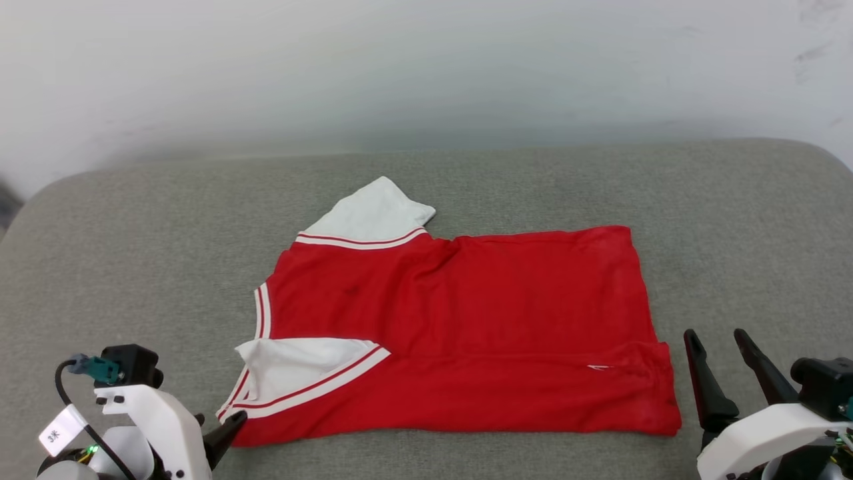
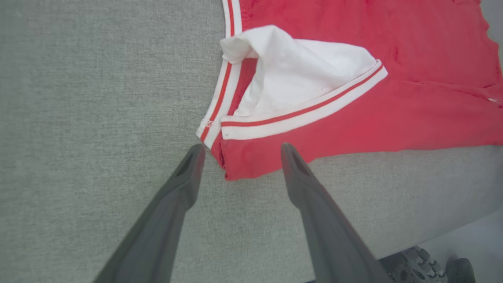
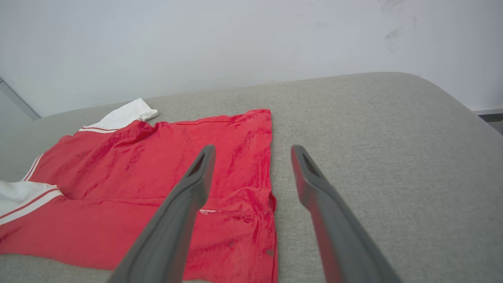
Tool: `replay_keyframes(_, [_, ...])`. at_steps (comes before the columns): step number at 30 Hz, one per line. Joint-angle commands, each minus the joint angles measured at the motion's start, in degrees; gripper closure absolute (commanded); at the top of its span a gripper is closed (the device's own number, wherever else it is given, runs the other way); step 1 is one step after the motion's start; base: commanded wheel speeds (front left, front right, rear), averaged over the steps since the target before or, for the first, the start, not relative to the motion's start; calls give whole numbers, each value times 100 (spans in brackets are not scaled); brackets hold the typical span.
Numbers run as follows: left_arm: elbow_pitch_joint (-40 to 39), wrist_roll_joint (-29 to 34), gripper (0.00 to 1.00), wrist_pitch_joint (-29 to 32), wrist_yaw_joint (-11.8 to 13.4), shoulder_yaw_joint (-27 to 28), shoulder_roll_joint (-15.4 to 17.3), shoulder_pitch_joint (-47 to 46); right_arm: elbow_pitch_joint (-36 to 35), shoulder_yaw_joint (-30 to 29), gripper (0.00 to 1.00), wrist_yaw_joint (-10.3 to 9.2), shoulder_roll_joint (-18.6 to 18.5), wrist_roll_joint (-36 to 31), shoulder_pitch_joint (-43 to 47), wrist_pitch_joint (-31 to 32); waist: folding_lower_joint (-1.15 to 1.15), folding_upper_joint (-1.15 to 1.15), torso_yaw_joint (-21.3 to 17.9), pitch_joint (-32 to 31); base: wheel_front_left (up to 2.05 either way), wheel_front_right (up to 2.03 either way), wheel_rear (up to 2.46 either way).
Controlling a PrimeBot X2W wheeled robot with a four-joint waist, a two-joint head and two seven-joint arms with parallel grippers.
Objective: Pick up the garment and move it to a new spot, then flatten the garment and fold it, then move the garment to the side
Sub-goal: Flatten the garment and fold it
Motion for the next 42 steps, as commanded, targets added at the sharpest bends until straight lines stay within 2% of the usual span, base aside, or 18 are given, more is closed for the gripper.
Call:
replay_keyframes(1, [-73,-148,0,224,98,33,64,111,-99,57,0,-2,56,-30,25,21,0,0,-129,54,0,0,0])
replay_keyframes(5, [-22,-339,0,578,288,102,207,168,-260,147,0,-2,110,-27,-93,-2,0,0,-322,274,0,0,0])
replay_keyframes(8, [133,-410,0,640,348,139,194,101,-310,169,0,-2,143,-20,-174,-9,0,0,-435,476,0,0,0])
replay_keyframes(15, [576,-658,0,993,175,-66,-57,-41,-187,65,0,-2,192,44,-317,-47,0,0,-581,776,0,0,0])
replay_keyframes(16, [641,-679,40,1089,159,-136,-103,-37,-161,50,0,-2,197,42,-320,-38,0,0,-591,791,0,0,0])
replay_keyframes(17, [691,-679,64,1134,139,-186,-142,-56,-145,37,0,-2,201,63,-335,-28,0,0,-600,818,0,0,0])
replay_keyframes(18, [726,-686,98,1168,117,-222,-189,-87,-120,20,0,-2,201,82,-365,-12,0,0,-602,838,0,0,0])
replay_keyframes(23, [921,-623,100,1031,-39,-276,-302,-236,5,-31,0,-2,93,265,-397,294,0,0,-563,871,0,0,0])
replay_keyframes(26, [944,-518,100,841,-68,-237,-300,-333,102,-16,0,-2,-78,447,-399,744,0,0,-514,825,0,0,0])
replay_keyframes(34, [211,-193,100,355,132,-37,-41,-254,296,295,0,-2,-645,954,-485,2689,0,0,-328,723,0,0,0])
replay_keyframes(35, [211,-193,100,355,132,-37,-41,-254,296,295,0,-2,-645,954,-485,2689,0,0,-328,723,0,0,0])
replay_keyframes(39, [-317,-52,100,315,249,-67,20,-275,458,473,0,-2,-778,1106,-642,3331,0,0,-164,809,0,0,0])
replay_keyframes(42, [-550,-1,100,385,294,-109,28,-313,585,567,0,-2,-833,1137,-882,3494,0,0,-67,909,0,0,0])
